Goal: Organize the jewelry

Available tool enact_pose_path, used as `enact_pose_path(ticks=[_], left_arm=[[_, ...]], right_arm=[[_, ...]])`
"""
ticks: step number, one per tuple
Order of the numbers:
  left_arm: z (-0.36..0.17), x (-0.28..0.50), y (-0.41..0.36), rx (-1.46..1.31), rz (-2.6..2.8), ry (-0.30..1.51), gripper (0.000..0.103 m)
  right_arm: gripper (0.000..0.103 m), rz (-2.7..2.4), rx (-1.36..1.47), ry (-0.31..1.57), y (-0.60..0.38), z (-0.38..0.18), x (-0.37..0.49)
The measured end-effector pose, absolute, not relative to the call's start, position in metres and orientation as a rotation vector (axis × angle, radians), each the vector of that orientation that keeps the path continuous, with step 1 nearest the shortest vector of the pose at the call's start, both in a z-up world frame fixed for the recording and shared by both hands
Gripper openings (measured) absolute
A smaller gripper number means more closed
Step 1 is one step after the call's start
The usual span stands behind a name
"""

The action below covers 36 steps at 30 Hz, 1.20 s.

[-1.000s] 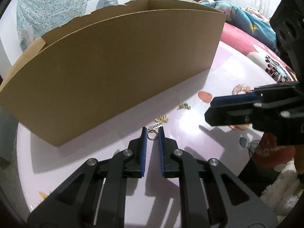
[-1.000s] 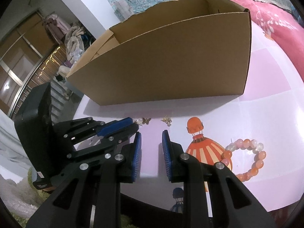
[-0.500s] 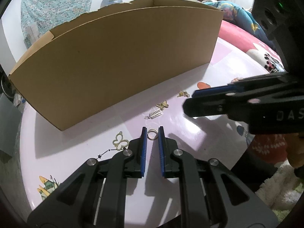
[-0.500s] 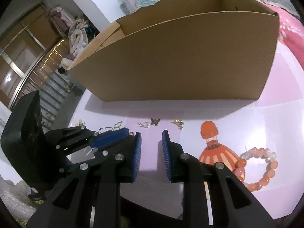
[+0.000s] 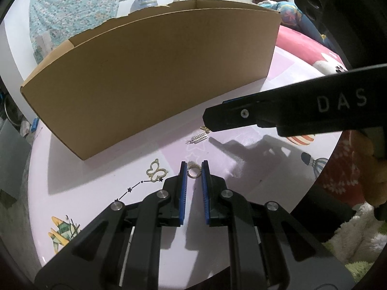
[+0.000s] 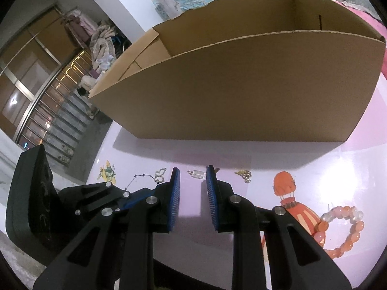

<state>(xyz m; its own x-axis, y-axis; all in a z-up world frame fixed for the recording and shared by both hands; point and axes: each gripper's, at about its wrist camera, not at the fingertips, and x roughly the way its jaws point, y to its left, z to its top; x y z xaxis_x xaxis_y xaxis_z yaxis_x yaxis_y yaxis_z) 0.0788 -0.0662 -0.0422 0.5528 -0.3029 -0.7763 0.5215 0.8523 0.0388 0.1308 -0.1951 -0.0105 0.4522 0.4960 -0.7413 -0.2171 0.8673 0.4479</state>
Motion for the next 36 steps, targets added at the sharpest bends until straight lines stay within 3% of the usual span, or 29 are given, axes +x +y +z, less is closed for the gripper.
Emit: enact_pose_path(ticks=[18, 28, 36], left_arm=[[-0.042, 0.068, -0.065, 0.295, -0.463, 0.829, 0.011], [-0.041, 0.069, -0.062, 0.298, -0.467, 0.827, 0.011], [-0.041, 0.068, -0.063, 0.315, -0.469, 0.827, 0.011]], right_arm=[[0.024, 0.357, 0.353, 1.006, -0.214, -0.009, 0.111], [0.040, 0.328, 0.379, 0.960, -0.222, -0.001, 0.106], [0.040, 0.315, 0.370, 0.957, -0.222, 0.000, 0.110]])
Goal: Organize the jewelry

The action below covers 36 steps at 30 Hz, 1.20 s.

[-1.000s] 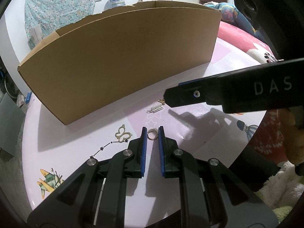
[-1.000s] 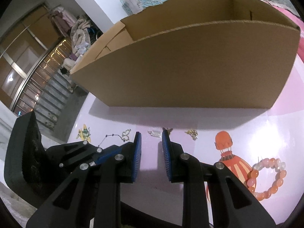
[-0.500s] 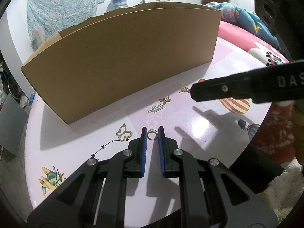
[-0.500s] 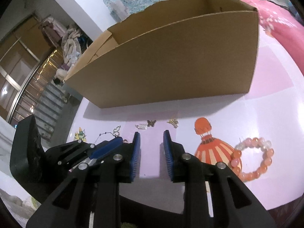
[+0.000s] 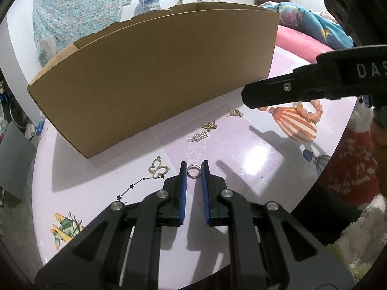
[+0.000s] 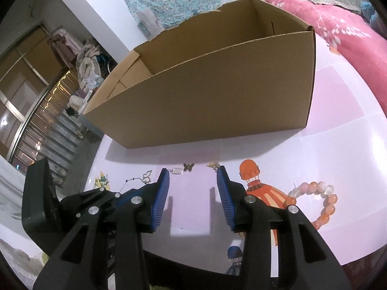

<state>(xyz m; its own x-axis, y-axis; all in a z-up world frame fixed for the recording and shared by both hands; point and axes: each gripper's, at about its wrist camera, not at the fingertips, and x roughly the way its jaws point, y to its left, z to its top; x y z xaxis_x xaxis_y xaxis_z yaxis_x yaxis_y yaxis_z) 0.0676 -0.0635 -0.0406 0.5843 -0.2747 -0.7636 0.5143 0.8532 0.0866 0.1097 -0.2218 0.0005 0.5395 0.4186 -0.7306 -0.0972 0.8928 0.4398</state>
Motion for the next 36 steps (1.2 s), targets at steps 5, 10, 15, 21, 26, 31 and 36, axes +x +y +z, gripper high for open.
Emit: enact_pose_path(ticks=[5, 10, 15, 21, 26, 31, 36], left_arm=[[-0.040, 0.067, -0.063, 0.315, -0.470, 0.821, 0.011], [-0.041, 0.066, -0.063, 0.308, -0.469, 0.811, 0.011], [-0.040, 0.063, -0.063, 0.340, -0.466, 0.807, 0.011], [-0.040, 0.063, -0.066, 0.348, -0.461, 0.801, 0.011], [-0.039, 0.064, -0.064, 0.344, -0.465, 0.801, 0.011], [-0.038, 0.065, -0.061, 0.339, -0.474, 0.798, 0.011], [-0.039, 0.063, -0.059, 0.333, -0.482, 0.799, 0.011]], right_arm=[[0.040, 0.313, 0.354, 0.969, -0.222, 0.003, 0.105], [0.040, 0.315, 0.315, 0.951, -0.222, 0.010, 0.092], [0.040, 0.335, 0.296, 0.942, -0.219, 0.006, 0.097], [0.031, 0.388, 0.287, 0.963, -0.213, -0.003, 0.116], [0.028, 0.411, 0.288, 0.998, -0.206, -0.016, 0.132], [0.026, 0.373, 0.289, 1.031, -0.211, -0.027, 0.141], [0.026, 0.356, 0.273, 0.996, -0.215, -0.016, 0.134]])
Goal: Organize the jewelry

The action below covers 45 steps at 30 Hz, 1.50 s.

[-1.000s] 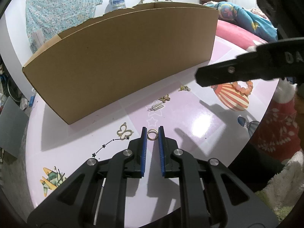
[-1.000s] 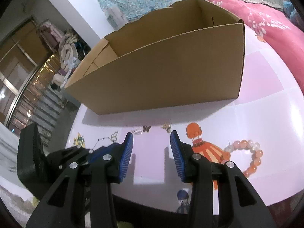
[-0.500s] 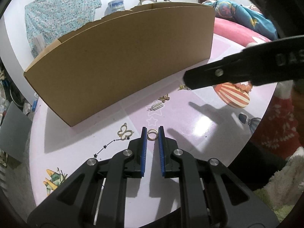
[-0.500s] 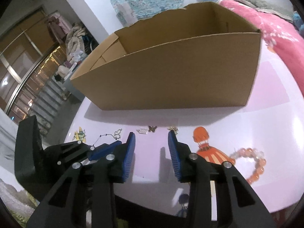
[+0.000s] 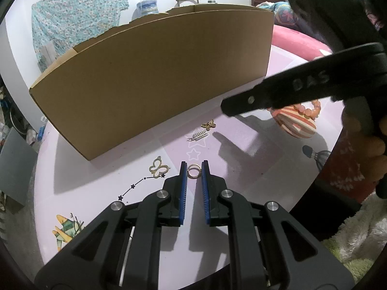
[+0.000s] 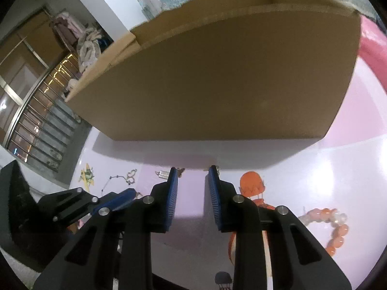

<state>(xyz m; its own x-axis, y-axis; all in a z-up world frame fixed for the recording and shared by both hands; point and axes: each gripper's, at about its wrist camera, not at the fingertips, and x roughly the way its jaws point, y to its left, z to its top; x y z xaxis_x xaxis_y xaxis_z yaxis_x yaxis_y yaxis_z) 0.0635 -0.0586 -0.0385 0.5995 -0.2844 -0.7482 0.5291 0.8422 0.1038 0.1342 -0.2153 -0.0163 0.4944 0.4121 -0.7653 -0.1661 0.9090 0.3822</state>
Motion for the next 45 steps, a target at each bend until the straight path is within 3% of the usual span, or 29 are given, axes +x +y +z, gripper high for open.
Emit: enact_pose_path(ticks=[9, 14, 16, 21, 37, 39, 42, 45], left_arm=[[-0.038, 0.065, -0.057, 0.329, -0.487, 0.797, 0.011], [-0.038, 0.066, -0.057, 0.319, -0.491, 0.797, 0.011], [-0.037, 0.066, -0.056, 0.317, -0.491, 0.796, 0.011], [-0.037, 0.066, -0.055, 0.306, -0.493, 0.794, 0.011], [-0.032, 0.061, -0.050, 0.254, -0.490, 0.789, 0.011], [-0.032, 0.062, -0.050, 0.253, -0.484, 0.791, 0.011], [-0.034, 0.065, -0.051, 0.247, -0.477, 0.798, 0.011], [-0.035, 0.067, -0.049, 0.241, -0.468, 0.801, 0.011]], right_arm=[[0.025, 0.254, 0.047, 0.978, -0.203, -0.016, 0.139], [0.017, 0.235, -0.046, 0.969, -0.193, -0.022, 0.138], [0.005, 0.241, -0.048, 0.972, -0.192, -0.022, 0.139], [0.001, 0.270, 0.081, 0.972, -0.208, -0.020, 0.139], [0.002, 0.306, 0.199, 0.886, -0.233, 0.016, 0.114], [0.005, 0.309, 0.169, 0.905, -0.227, 0.012, 0.122], [0.021, 0.330, 0.104, 0.941, -0.216, 0.000, 0.138], [0.021, 0.336, 0.024, 0.967, -0.206, -0.012, 0.148]])
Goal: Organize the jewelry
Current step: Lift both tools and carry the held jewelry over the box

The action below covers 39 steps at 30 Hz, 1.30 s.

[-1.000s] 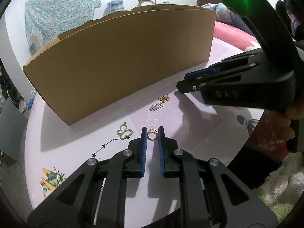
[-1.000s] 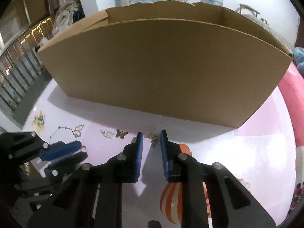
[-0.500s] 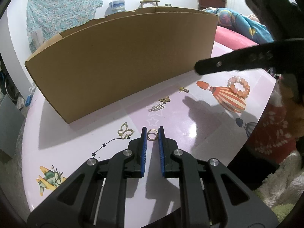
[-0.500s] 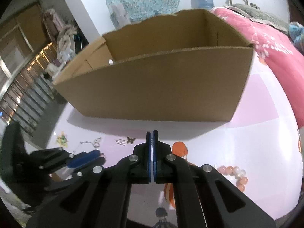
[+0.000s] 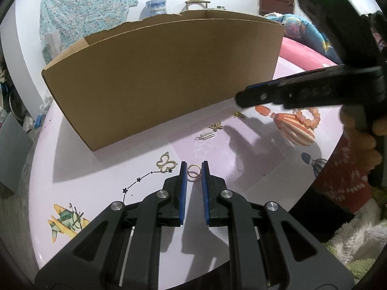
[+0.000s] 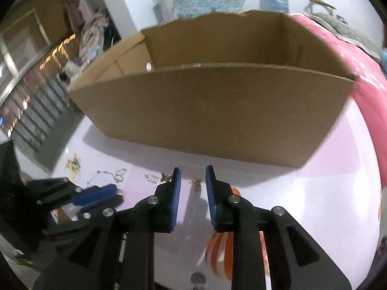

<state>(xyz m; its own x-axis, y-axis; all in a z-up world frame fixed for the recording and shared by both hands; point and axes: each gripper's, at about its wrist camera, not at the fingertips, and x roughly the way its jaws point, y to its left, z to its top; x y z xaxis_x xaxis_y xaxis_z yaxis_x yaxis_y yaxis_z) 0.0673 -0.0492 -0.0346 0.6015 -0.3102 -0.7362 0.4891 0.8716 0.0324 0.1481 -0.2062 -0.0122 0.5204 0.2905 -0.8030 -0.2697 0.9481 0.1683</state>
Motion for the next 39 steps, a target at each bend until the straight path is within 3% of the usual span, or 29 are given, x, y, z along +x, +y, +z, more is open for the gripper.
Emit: enact_pose_path(ticks=[3, 6, 8, 15, 23, 34, 39], left_arm=[[-0.035, 0.070, -0.049, 0.238, -0.462, 0.803, 0.011], [-0.035, 0.072, -0.050, 0.240, -0.460, 0.805, 0.011], [-0.036, 0.073, -0.050, 0.238, -0.461, 0.807, 0.011], [-0.035, 0.074, -0.047, 0.232, -0.462, 0.802, 0.011], [-0.017, 0.066, -0.040, 0.221, -0.462, 0.756, 0.011], [0.098, 0.067, -0.010, 0.117, -0.537, 0.537, 0.011], [0.116, 0.112, -0.007, 0.121, -0.508, 0.576, 0.011]], right_arm=[[0.020, 0.332, -0.052, 0.989, -0.197, -0.023, 0.152], [0.004, 0.329, -0.106, 0.971, -0.191, -0.024, 0.149], [0.003, 0.331, -0.071, 0.975, -0.194, -0.023, 0.148], [0.003, 0.361, 0.216, 0.921, -0.234, 0.001, 0.140], [0.003, 0.392, 0.285, 0.858, -0.245, 0.035, 0.117], [0.003, 0.507, 0.255, 0.673, -0.242, 0.121, 0.126], [0.003, 0.559, 0.271, 0.713, -0.243, 0.133, 0.168]])
